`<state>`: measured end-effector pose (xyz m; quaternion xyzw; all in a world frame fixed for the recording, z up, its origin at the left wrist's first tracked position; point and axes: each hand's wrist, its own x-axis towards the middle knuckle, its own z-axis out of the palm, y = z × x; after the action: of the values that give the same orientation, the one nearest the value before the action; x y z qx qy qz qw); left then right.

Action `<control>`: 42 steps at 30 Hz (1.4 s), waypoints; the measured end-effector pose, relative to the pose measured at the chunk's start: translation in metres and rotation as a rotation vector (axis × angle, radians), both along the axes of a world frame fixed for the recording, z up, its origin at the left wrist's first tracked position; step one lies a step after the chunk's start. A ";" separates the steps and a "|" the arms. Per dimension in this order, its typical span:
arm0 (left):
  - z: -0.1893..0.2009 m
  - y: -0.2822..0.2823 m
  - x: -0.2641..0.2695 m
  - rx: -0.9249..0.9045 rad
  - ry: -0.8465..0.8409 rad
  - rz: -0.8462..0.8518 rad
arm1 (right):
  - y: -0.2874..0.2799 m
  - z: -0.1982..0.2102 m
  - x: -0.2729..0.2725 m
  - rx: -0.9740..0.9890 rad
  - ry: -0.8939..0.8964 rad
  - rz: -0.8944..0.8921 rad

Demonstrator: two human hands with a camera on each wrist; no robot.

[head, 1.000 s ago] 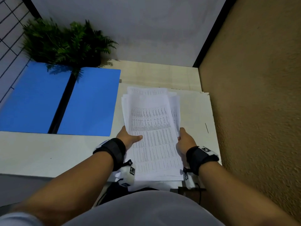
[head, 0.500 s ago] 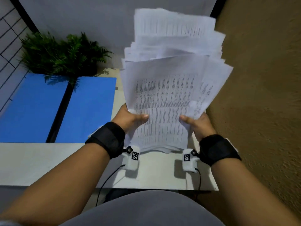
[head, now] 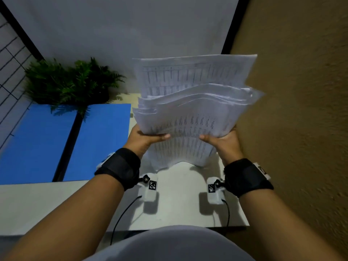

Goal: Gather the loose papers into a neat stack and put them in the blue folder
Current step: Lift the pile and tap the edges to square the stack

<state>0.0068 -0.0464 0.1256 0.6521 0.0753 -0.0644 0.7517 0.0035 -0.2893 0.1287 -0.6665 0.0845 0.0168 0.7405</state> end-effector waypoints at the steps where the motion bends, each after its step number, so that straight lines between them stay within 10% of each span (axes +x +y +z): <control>1: 0.003 -0.001 0.001 -0.003 0.005 -0.009 | 0.003 0.000 0.001 0.003 -0.004 0.013; 22: 0.029 -0.005 0.011 -0.006 -0.102 0.055 | 0.016 0.035 0.006 -0.076 -0.092 0.021; 28: 0.038 0.005 0.008 -0.003 -0.201 0.117 | 0.021 0.045 -0.003 -0.085 -0.260 -0.177; 34: 0.046 0.003 -0.007 -0.086 -0.319 0.168 | 0.030 0.047 -0.015 -0.590 -0.796 -0.303; 42: 0.058 0.006 -0.014 -0.062 -0.376 0.297 | 0.038 0.049 -0.022 -0.525 -0.708 -0.308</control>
<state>-0.0067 -0.0403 0.1836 0.6112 0.0271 0.1672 0.7732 -0.0180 -0.2515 0.1782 -0.7759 -0.0740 -0.3439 0.5237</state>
